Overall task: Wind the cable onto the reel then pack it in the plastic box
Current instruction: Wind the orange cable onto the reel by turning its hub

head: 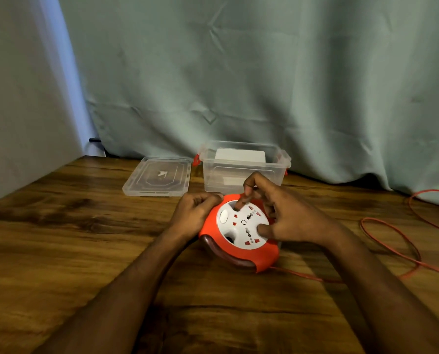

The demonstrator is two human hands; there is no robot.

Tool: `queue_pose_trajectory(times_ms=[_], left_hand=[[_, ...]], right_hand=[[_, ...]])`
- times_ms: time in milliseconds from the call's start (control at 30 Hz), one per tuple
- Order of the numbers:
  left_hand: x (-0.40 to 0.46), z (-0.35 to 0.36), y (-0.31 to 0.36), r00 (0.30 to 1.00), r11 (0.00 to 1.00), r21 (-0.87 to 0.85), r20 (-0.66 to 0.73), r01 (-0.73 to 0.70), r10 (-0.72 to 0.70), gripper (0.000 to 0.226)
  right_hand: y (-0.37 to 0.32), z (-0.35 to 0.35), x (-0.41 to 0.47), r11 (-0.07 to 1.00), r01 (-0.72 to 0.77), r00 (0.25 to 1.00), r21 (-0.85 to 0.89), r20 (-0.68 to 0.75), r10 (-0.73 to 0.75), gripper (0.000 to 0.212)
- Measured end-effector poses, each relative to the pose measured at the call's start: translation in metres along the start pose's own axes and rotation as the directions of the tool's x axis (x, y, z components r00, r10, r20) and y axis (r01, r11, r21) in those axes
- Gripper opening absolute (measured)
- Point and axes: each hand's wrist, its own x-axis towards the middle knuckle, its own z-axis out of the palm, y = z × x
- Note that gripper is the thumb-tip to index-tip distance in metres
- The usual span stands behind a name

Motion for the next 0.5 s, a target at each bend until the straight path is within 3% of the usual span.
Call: queue_pose_trajectory(times_ms=[500], left_hand=[[0.001,-0.0011,0.0006,1.0,0.999,-0.008,-0.001,0.031,-0.031,0.022]], right_hand=[[-0.0035,-0.0014,-0.0036,0.998,-0.029,0.999,-0.049,-0.022,0.028,0.078]])
